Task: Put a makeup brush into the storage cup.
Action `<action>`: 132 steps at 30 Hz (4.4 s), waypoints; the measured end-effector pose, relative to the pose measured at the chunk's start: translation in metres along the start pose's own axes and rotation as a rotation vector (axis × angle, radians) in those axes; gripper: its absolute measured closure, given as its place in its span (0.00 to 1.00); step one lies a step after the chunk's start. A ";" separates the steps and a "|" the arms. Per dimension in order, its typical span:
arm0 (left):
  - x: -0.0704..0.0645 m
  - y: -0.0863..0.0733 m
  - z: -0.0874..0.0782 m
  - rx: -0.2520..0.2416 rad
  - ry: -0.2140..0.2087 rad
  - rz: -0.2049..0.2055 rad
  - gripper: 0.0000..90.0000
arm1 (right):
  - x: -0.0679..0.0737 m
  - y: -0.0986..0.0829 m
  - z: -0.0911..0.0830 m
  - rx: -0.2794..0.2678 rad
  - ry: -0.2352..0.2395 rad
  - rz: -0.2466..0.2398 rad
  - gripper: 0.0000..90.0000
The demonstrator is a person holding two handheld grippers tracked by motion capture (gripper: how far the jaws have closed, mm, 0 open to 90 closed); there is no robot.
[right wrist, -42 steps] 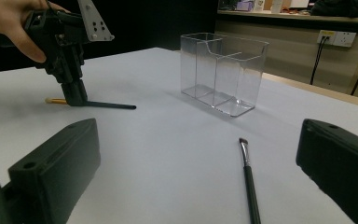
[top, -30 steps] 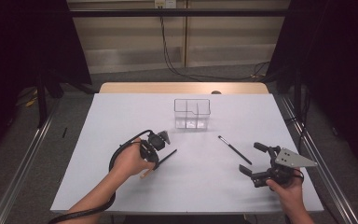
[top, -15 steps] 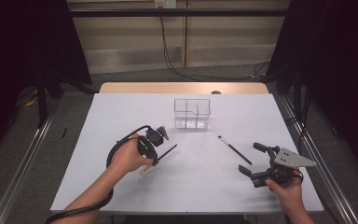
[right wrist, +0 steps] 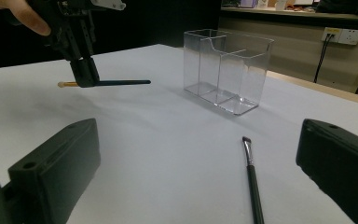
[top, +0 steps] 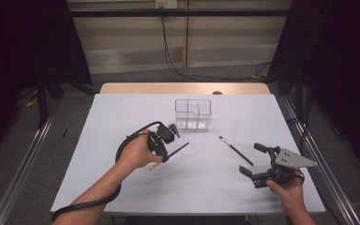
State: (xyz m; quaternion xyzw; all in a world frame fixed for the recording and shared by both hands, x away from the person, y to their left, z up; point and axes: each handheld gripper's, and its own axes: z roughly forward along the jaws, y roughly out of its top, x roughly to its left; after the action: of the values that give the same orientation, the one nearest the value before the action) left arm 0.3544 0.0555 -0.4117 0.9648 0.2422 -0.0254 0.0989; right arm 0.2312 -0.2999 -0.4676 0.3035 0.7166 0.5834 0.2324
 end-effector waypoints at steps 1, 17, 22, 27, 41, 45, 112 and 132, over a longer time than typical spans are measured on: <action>-0.003 0.002 0.001 -0.019 -0.002 -0.006 0.94 | 0.000 0.000 0.000 -0.001 0.000 0.000 0.00; -0.031 0.032 0.004 -0.024 -0.038 0.214 0.94 | 0.000 0.003 0.003 0.004 0.017 -0.007 0.00; -0.035 0.034 0.003 -0.020 -0.045 0.256 0.94 | 0.001 0.003 0.004 0.014 0.029 -0.004 0.00; -0.035 0.034 0.000 -0.035 -0.066 0.251 0.94 | 0.002 0.004 0.007 0.034 0.052 -0.002 0.00; -0.033 0.031 -0.002 -0.121 -0.107 0.287 0.94 | 0.006 0.015 0.021 0.122 0.119 -0.031 0.00; -0.031 0.030 -0.002 -0.139 -0.112 0.285 0.94 | 0.006 0.019 0.027 0.165 0.140 -0.024 0.00; -0.029 0.031 -0.003 -0.177 -0.220 0.313 0.93 | 0.030 0.097 0.142 0.797 0.519 -0.461 0.88; -0.014 0.031 -0.011 -0.257 -0.266 0.307 0.90 | 0.029 0.076 0.137 0.790 0.536 -0.407 0.95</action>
State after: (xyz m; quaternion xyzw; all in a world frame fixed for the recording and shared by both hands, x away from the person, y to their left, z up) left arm 0.3570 0.0245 -0.3943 0.9580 0.0786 -0.1058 0.2548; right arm 0.3177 -0.1737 -0.4215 0.0625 0.9611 0.2686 0.0171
